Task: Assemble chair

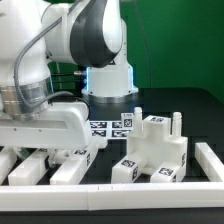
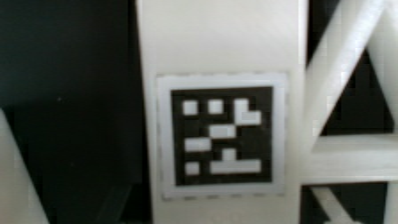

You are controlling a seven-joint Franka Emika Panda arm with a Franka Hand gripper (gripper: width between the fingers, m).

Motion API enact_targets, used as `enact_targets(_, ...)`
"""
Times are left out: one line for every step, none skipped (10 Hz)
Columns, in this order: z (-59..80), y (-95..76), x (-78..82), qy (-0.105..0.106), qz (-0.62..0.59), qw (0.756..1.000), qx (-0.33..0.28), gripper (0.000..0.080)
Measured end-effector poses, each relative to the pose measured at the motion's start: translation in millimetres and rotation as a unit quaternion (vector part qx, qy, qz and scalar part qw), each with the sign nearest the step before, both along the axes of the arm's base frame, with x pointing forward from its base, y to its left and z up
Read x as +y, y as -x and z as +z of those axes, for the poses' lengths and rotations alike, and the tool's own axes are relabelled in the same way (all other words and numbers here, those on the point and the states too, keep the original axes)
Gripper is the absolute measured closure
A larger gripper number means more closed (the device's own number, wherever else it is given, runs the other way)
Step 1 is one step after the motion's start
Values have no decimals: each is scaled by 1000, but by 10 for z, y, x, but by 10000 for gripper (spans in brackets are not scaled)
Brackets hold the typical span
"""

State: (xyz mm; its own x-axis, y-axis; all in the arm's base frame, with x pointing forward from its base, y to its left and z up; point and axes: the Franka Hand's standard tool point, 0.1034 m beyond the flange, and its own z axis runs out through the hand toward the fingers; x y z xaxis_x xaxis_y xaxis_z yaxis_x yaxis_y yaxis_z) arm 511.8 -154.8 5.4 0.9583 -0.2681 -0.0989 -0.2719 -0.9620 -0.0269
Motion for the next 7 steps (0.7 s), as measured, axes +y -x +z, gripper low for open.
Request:
enact_targets(96,1,16,-10,1,1000,7,518)
enact_targets(317,-8,9,-24,-3,1000,10,518)
enact_targets(587,-6,13,-42,-9,999,14,518)
enact_targets(804,-29,45,-52,-13,999,8,518)
enact_targets(960,-52,123,-55,-29,998,4,518)
enact_targets(1190,-97,303,-61,-48,997,0,517)
enact_targets(1396,-153,483,-66,-71,995,-5,517)
